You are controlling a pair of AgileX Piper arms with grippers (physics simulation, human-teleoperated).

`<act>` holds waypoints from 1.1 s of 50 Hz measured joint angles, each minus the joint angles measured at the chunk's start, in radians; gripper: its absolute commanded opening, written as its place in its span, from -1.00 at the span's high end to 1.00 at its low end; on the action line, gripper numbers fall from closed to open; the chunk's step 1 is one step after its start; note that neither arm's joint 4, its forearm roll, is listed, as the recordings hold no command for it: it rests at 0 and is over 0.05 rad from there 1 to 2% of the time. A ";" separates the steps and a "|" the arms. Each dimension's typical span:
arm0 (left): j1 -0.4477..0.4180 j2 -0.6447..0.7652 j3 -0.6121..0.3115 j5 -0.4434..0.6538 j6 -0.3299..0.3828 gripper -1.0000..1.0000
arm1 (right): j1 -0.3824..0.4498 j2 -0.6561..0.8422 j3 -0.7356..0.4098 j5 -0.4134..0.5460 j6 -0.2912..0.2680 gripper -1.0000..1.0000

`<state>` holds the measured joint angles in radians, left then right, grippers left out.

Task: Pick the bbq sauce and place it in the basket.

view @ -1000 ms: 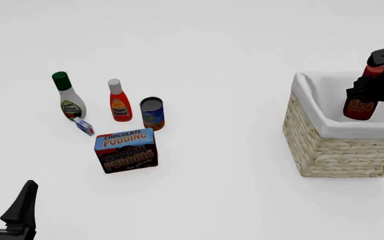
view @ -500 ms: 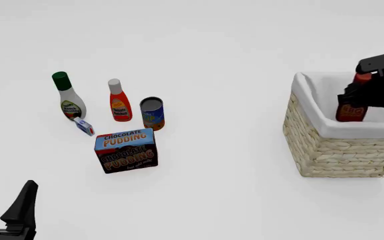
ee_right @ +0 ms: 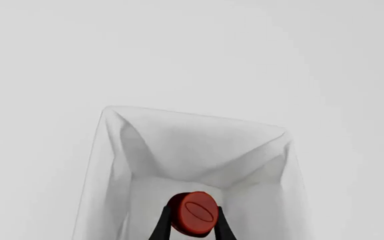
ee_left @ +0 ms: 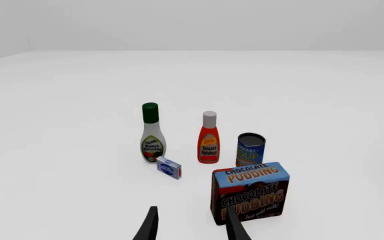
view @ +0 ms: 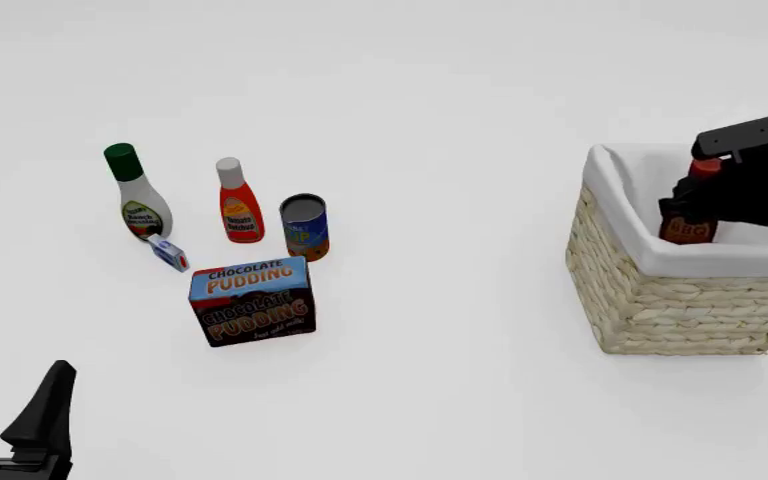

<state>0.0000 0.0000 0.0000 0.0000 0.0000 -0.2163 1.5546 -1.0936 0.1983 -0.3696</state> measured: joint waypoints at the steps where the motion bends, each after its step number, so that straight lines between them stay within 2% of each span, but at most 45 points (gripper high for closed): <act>1: 0.000 0.000 0.000 0.000 0.000 -1.00 | 0.000 0.003 0.000 -0.001 0.000 1.00; 31: 0.000 0.000 0.000 0.000 0.000 -1.00 | 0.004 0.064 -0.007 -0.022 0.003 1.00; 32: 0.000 0.000 0.000 0.000 0.000 -1.00 | 0.003 0.065 -0.007 -0.022 0.003 -1.00; 55: 0.000 0.000 0.000 0.000 0.000 -1.00 | 0.007 0.059 -0.018 -0.018 0.016 -1.00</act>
<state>0.0000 0.0000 0.0000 0.0000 0.0000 -0.2093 1.6139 -1.1113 0.1807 -0.3537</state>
